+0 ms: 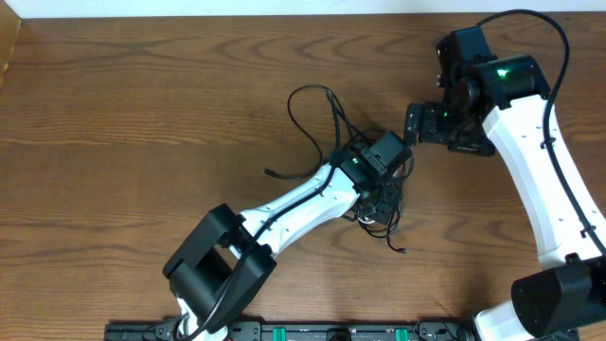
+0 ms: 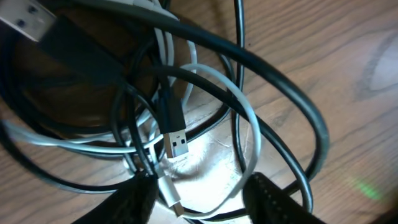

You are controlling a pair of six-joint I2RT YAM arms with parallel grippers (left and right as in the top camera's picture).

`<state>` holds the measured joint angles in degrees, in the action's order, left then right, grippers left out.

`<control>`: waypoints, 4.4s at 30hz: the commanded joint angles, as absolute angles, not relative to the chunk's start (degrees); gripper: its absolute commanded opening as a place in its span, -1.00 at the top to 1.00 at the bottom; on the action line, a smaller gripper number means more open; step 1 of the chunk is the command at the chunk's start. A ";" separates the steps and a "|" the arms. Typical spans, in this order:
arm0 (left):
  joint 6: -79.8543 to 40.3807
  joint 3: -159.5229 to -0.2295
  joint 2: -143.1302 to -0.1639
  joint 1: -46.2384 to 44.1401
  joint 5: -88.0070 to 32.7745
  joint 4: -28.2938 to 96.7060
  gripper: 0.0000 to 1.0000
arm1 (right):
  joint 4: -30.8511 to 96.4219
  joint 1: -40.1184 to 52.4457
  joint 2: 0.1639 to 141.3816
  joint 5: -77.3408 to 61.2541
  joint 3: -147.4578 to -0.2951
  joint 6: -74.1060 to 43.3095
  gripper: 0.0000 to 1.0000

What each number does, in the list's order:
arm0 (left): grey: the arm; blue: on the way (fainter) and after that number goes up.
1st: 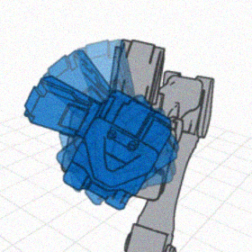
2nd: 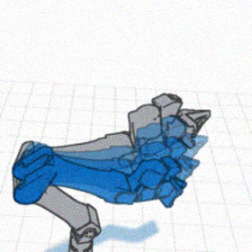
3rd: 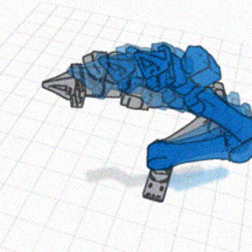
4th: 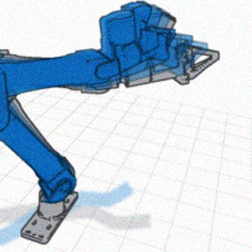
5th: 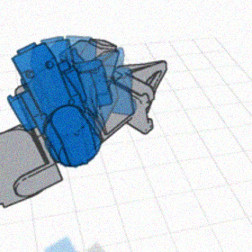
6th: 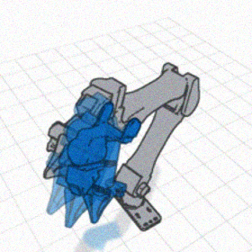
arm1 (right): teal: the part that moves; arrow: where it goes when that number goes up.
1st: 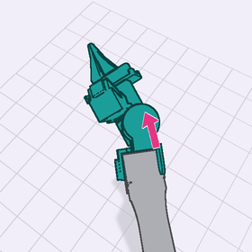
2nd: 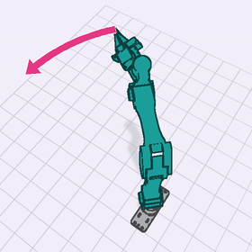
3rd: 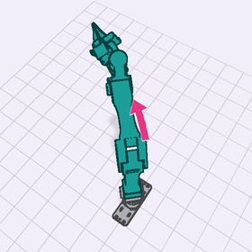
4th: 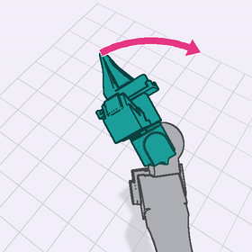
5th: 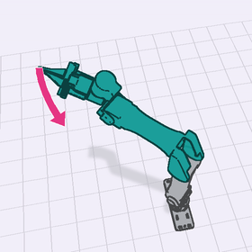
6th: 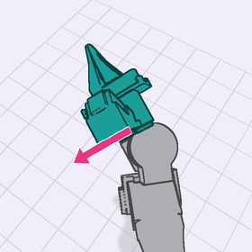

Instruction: Untangle cables

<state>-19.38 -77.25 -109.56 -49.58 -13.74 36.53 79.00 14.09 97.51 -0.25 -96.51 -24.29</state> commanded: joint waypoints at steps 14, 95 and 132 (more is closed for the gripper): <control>-19.33 -78.59 -108.09 -49.43 -16.47 36.21 0.85 | 79.11 14.35 96.71 -1.06 -96.16 -23.51 -0.99; -38.87 -80.44 -75.24 -4.89 -32.49 47.42 0.85 | 65.36 21.26 93.76 -25.61 -83.55 -22.22 -0.86; -34.28 -79.79 -78.78 -4.89 0.03 64.90 0.84 | 36.40 50.54 96.03 -9.52 -66.19 -51.83 -0.01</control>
<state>-36.47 -79.94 -78.65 -5.06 0.08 64.38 36.36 51.00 95.42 -12.93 -66.61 -49.39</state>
